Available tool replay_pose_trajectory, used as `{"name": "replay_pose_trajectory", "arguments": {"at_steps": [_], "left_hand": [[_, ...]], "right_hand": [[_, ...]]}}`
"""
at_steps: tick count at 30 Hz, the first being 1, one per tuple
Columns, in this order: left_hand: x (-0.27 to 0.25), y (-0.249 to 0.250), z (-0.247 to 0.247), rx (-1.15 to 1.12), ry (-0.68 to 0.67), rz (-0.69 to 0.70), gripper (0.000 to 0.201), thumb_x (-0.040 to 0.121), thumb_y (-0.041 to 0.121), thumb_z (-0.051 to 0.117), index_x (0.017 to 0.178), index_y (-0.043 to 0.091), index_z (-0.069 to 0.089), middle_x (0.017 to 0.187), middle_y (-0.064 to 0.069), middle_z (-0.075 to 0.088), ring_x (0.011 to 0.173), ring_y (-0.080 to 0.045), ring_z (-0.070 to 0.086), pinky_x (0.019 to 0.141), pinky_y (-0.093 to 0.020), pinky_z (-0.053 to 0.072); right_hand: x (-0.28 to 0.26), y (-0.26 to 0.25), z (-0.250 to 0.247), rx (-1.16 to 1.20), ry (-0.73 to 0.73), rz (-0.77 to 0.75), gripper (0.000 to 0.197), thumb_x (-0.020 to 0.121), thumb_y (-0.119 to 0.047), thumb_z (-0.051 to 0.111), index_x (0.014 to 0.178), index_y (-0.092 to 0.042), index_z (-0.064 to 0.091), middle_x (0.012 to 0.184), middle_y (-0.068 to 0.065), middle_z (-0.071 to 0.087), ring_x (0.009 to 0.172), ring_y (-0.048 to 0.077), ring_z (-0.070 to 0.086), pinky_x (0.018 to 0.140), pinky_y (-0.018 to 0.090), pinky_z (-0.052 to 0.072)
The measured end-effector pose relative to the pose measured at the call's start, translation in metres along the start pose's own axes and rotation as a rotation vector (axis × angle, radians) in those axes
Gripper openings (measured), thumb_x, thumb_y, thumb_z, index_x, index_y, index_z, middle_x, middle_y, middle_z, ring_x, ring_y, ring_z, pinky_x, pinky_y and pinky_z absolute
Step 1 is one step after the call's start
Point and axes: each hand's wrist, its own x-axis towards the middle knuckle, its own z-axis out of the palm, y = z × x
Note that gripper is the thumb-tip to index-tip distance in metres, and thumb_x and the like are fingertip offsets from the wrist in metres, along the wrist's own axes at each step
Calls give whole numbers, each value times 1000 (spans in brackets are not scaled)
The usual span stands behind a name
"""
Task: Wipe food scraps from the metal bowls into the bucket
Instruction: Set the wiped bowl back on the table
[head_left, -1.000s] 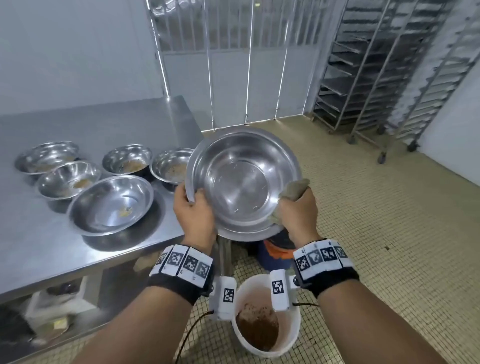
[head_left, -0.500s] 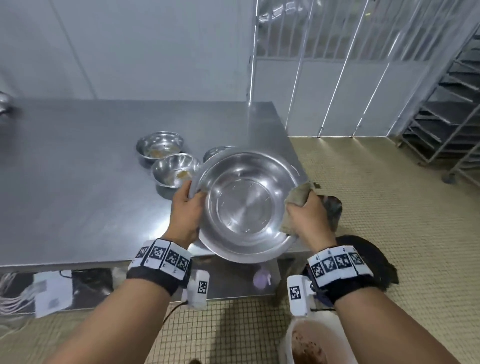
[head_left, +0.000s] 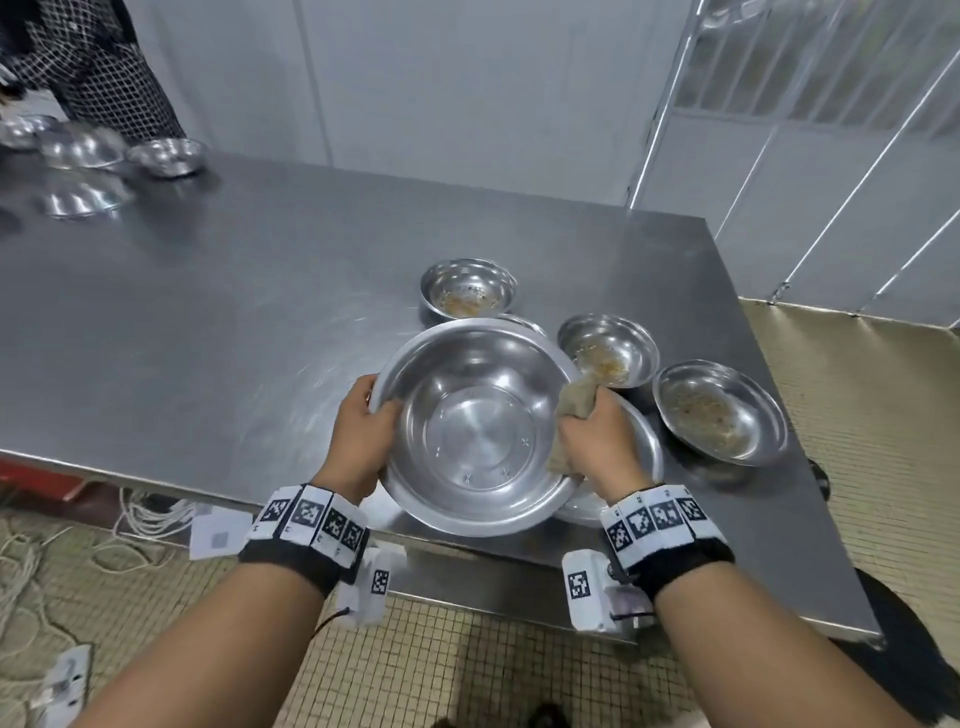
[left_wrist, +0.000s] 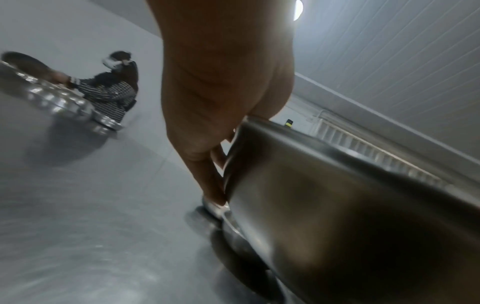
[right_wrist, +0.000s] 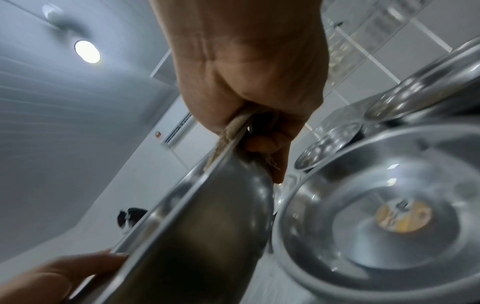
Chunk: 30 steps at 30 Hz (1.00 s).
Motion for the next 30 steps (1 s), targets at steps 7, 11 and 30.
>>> {"name": "replay_pose_trajectory", "arguments": {"at_steps": [7,11,30], "left_hand": [[18,-30,-49,20,117,-95,23,99,15,57,120,26,58,107,-9,70,84,-37,74,47,-37,54],[34,-51,-68,112,163,-140,21,99,19,58,116,31,57,106,-9,70,84,-37,74,67,-57,63],[126,-98,-95,421,115,-226,20,101,26,51,120,30,48,101,-5,65,83,-30,67,59,-37,54]], "right_hand": [[28,-19,68,-173,-126,-154,27,95,-18,52,120,-26,51,93,-2,65,79,19,67,71,40,60],[46,-24,100,-415,-256,-196,36,98,-24,49,133,-17,42,108,11,67,96,34,66,86,43,55],[105,-33,177,-451,-393,-72,49,105,-38,39,145,-10,33,105,15,67,97,30,67,90,41,52]]}}
